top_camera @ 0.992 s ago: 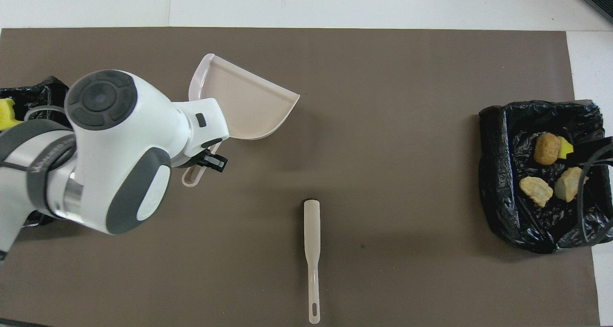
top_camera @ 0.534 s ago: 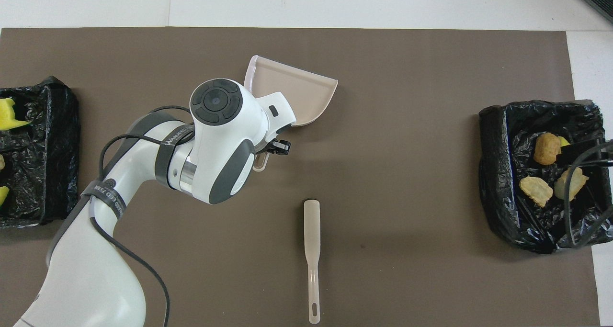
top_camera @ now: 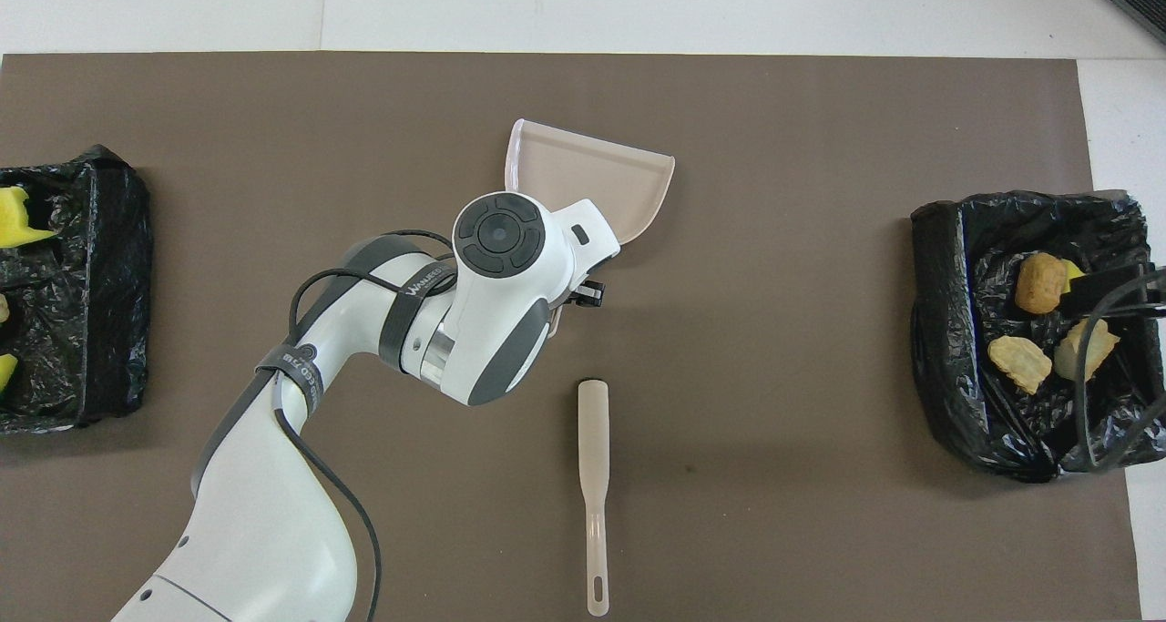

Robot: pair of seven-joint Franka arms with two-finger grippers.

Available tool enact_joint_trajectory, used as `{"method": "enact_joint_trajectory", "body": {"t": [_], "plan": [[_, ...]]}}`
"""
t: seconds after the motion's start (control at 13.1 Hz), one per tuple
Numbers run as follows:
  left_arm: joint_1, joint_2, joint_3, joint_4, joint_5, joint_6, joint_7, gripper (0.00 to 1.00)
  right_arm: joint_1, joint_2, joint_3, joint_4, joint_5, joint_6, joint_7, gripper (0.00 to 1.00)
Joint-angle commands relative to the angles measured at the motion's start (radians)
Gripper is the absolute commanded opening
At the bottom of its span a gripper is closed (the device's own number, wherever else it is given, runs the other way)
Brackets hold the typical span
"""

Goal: Sweep and dump trash in bin
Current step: 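Bring the dustpan back and set it on the mat with the left gripper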

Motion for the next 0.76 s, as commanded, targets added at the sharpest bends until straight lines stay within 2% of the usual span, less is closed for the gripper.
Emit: {"method": "enact_joint_trajectory", "body": {"t": [0.0,0.31,0.38,0.46,0.69], "plan": [[0.088,-0.076,0.002,-0.001,0.016,-0.082,0.03,1.0,0.0,-0.007,-0.001,-0.007,0.004,0.01,0.005,1.0],[0.183,-0.128,0.002,-0.001,0.016,-0.137,0.079,1.0,0.001,-0.006,-0.001,-0.007,0.014,0.012,-0.007,1.0],[0.215,-0.142,0.004,-0.001,0.016,-0.148,0.111,1.0,0.0,-0.009,-0.002,-0.011,0.057,0.013,-0.012,1.0],[0.252,-0.163,0.002,-0.001,0.016,-0.171,0.134,1.0,-0.009,-0.007,-0.007,-0.008,0.091,0.015,-0.019,1.0],[0.402,-0.219,-0.012,0.002,0.012,-0.206,0.221,1.0,-0.01,-0.009,-0.01,-0.011,0.079,0.013,-0.019,1.0]]}}
